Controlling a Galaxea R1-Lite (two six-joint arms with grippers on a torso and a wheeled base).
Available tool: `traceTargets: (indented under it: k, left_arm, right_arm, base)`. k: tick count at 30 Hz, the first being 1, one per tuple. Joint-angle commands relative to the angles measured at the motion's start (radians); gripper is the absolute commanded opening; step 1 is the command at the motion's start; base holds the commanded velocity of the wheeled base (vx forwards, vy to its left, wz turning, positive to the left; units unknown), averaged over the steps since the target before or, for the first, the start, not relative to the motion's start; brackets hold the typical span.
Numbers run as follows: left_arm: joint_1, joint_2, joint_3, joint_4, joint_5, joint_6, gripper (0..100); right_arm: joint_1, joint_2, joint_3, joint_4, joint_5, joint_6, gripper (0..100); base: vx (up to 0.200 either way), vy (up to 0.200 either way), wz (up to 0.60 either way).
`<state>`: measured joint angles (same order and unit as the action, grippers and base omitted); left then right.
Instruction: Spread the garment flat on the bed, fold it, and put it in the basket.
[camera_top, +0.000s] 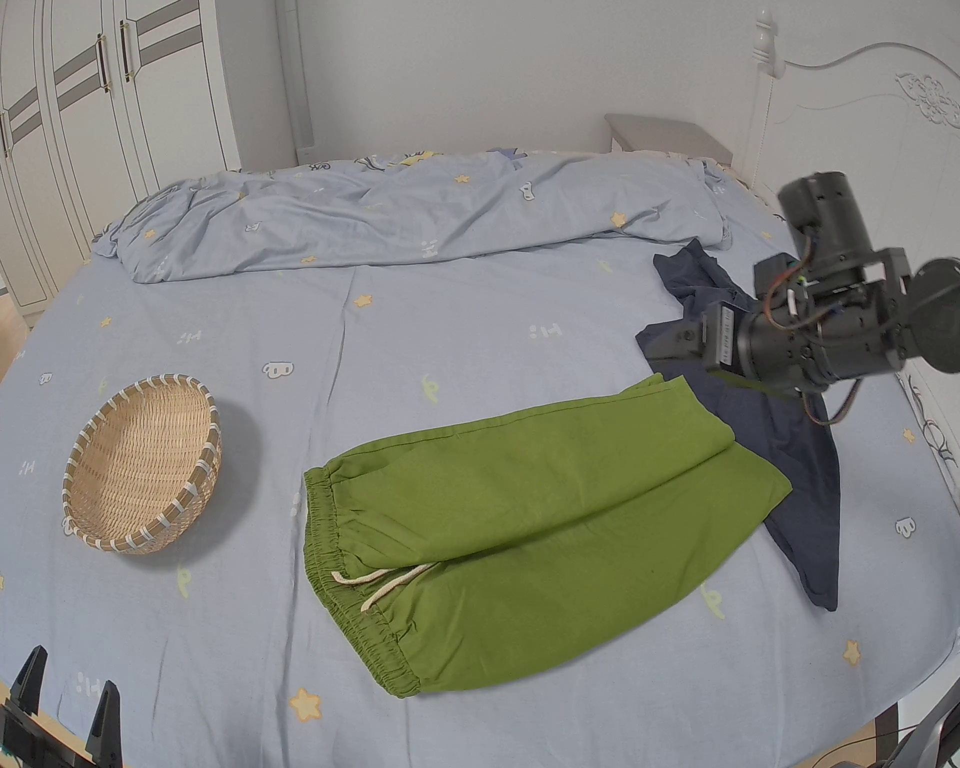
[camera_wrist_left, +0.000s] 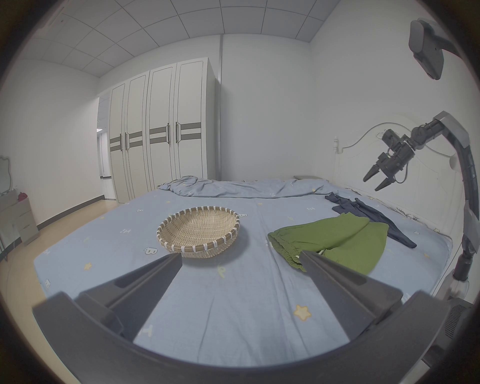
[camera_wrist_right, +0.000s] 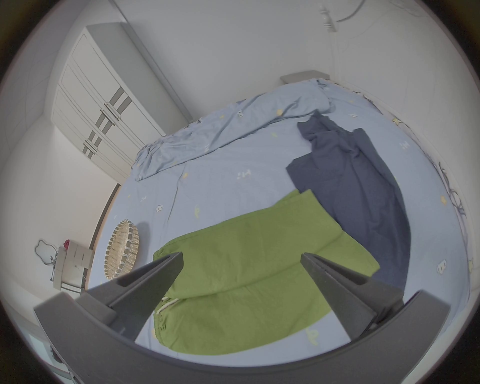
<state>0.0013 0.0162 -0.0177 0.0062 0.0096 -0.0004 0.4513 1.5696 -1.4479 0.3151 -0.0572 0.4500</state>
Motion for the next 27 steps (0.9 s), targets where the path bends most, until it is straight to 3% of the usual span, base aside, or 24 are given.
traceTargets:
  k: [1, 15, 16, 17, 18, 19, 20, 21, 22, 24, 25, 26, 27]
  left_arm:
    - [0.0, -0.016, 0.015, 0.001, -0.003, 0.003, 100]
    - [0.0, -0.016, -0.005, -0.032, 0.007, 0.011, 100]
    - [-0.003, 0.002, -0.108, -0.068, -0.002, -0.047, 100]
    - [-0.003, 0.002, -0.108, -0.068, -0.002, -0.047, 100]
    - [-0.035, 0.091, -0.347, -0.077, 0.013, -0.224, 100]
    - [-0.035, 0.091, -0.347, -0.077, 0.013, -0.224, 100]
    - [-0.063, 0.212, -0.657, 0.051, 0.0, -0.415, 100]
    - [-0.063, 0.238, -0.693, 0.118, -0.022, -0.408, 100]
    - [-0.064, 0.248, -0.696, 0.135, -0.031, -0.403, 100]
    - [-0.066, 0.318, -0.676, 0.268, -0.172, -0.357, 100]
    - [-0.066, 0.344, -0.653, 0.287, -0.232, -0.351, 100]
    - [-0.066, 0.344, -0.653, 0.287, -0.232, -0.351, 100]
    - [-0.07, 0.384, -0.619, 0.308, -0.309, -0.342, 100]
  right_arm:
    - [-0.083, -0.273, 0.311, -0.159, 0.05, -0.007, 100]
    - [-0.068, -0.33, 0.425, -0.189, 0.046, -0.054, 100]
    - [-0.066, -0.327, 0.426, -0.189, 0.046, -0.056, 100]
    - [-0.066, -0.327, 0.426, -0.189, 0.046, -0.056, 100]
    - [-0.06, -0.326, 0.434, -0.189, 0.046, -0.057, 100]
    - [-0.06, -0.326, 0.434, -0.189, 0.046, -0.057, 100]
    - [-0.046, -0.322, 0.443, -0.189, 0.045, -0.065, 100]
    - [-0.032, -0.321, 0.446, -0.189, 0.045, -0.068, 100]
    - [-0.029, -0.322, 0.446, -0.189, 0.043, -0.07, 100]
    - [-0.008, -0.319, 0.455, -0.189, 0.04, -0.07, 100]
    - [-0.005, -0.318, 0.458, -0.189, 0.04, -0.07, 100]
    - [-0.005, -0.318, 0.458, -0.189, 0.04, -0.07, 100]
    - [-0.003, -0.313, 0.465, -0.191, 0.04, -0.07, 100]
  base:
    - [0.0, 0.0, 0.0]
    - [0.0, 0.0, 0.0]
    - [0.0, 0.0, 0.0]
    - [0.0, 0.0, 0.0]
    - [0.0, 0.0, 0.0]
    - [0.0, 0.0, 0.0]
    - [0.0, 0.0, 0.0]
    - [0.0, 0.0, 0.0]
    - [0.0, 0.0, 0.0]
    - [0.0, 0.0, 0.0]
    - [0.0, 0.0, 0.0]
    - [0.0, 0.0, 0.0]
    - [0.0, 0.0, 0.0]
